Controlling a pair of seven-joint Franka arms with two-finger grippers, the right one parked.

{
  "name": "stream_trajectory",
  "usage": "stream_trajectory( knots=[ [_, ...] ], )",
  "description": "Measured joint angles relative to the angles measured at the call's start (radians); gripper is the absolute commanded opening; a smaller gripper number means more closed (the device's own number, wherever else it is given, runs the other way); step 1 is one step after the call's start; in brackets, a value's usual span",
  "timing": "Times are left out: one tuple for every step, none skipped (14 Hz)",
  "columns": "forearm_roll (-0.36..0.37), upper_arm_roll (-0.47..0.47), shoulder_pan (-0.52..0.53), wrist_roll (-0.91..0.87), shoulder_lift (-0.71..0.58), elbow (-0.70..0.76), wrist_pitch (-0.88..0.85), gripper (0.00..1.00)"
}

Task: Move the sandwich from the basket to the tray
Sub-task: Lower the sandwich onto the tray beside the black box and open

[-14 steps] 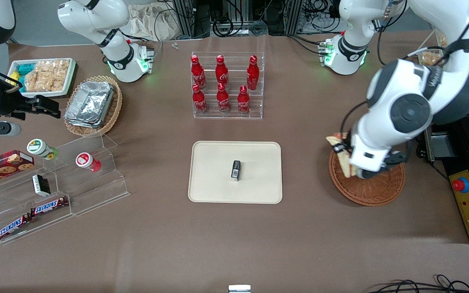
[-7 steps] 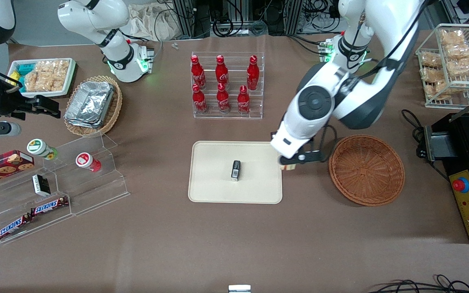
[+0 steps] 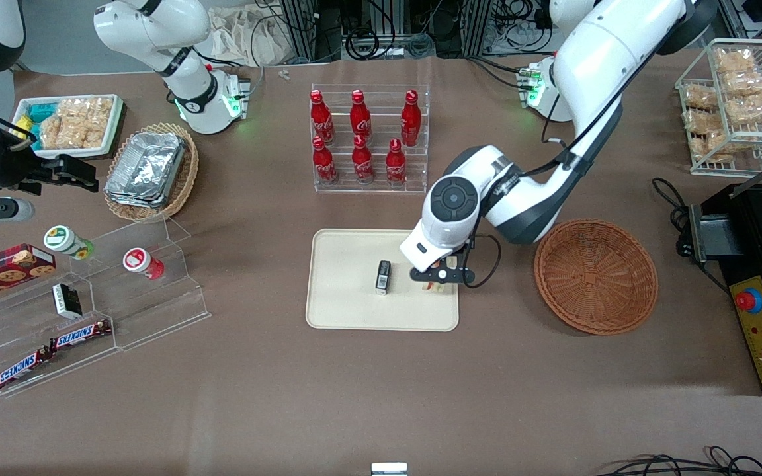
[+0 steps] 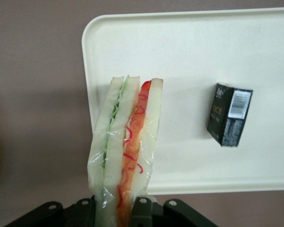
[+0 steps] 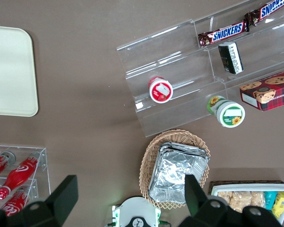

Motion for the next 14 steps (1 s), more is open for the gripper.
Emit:
stream_trajectory(
  knots=[
    [0.019, 0.009, 0.000, 0.000, 0.026, 0.000, 0.033, 0.00],
    [0.038, 0.022, 0.001, 0.000, 0.052, 0.001, 0.062, 0.00],
    [0.048, 0.035, 0.002, 0.000, 0.073, 0.001, 0.087, 0.00],
    [0.053, 0.042, 0.004, 0.000, 0.090, 0.003, 0.101, 0.00],
    [0.056, 0.046, 0.005, 0.000, 0.104, 0.005, 0.107, 0.00],
    [0.056, 0.047, 0.005, 0.000, 0.114, 0.007, 0.111, 0.00],
    [0.056, 0.046, 0.004, 0.000, 0.118, 0.010, 0.116, 0.04],
    [0.056, 0.045, 0.003, -0.001, 0.118, 0.012, 0.117, 0.33],
    [0.056, 0.045, 0.002, -0.008, 0.118, 0.014, 0.118, 0.99],
    [0.056, 0.045, 0.002, -0.016, 0.119, 0.014, 0.120, 1.00],
    [0.056, 0.045, 0.002, -0.020, 0.119, 0.014, 0.121, 1.00],
    [0.056, 0.045, 0.002, -0.024, 0.119, 0.016, 0.123, 1.00],
    [0.056, 0.044, 0.002, -0.028, 0.119, 0.019, 0.126, 1.00],
    [0.056, 0.042, 0.002, -0.031, 0.118, 0.026, 0.127, 1.00]
  ],
)
